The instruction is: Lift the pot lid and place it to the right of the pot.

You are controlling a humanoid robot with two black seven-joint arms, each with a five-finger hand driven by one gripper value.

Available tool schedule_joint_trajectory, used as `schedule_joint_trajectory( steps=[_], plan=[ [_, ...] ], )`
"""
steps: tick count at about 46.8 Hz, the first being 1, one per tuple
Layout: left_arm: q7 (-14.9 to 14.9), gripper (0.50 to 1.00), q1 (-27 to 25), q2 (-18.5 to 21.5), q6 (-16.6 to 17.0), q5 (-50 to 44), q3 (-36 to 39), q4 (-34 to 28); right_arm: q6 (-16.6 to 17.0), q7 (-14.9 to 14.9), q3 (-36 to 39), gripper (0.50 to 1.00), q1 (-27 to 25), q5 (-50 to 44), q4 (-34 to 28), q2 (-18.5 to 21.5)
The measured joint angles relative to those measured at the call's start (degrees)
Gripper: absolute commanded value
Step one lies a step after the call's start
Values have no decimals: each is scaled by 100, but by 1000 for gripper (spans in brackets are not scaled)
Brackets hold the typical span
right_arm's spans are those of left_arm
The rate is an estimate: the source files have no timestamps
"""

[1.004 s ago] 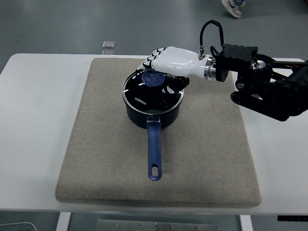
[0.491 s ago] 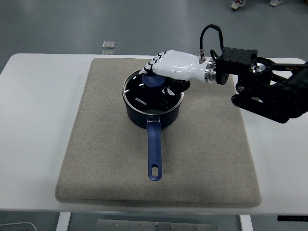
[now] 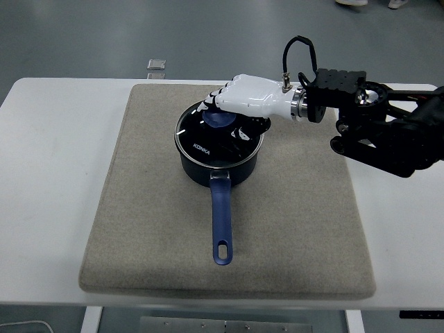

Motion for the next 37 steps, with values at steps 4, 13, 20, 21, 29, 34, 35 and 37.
schedule_joint_trajectory(
  steps=[4,13,20,21,29,34,35,37],
  plan=[
    [0,1000,0,0,0,0,0,0,139,7,0,500,8,1,0,3],
    [0,1000,0,0,0,0,0,0,387,43,0,500,17,15,0,3],
    [-1,1000,0,0,0,0,0,0,389,45,0,500,29,31,0,3],
    [0,1000,0,0,-1,0,0,0,390,45,1,500,29,36,-1,3],
    [0,1000,0,0,-1,0,0,0,497,31,24,500,63,63,-37,3],
    [0,1000,0,0,-1,0,0,0,555,23,43,500,131,79,-43,3],
    [1,1000,0,0,-1,0,0,0,559,23,44,500,144,80,-45,2],
    [1,1000,0,0,-1,0,0,0,560,22,44,500,167,81,-47,-2]
  ],
)
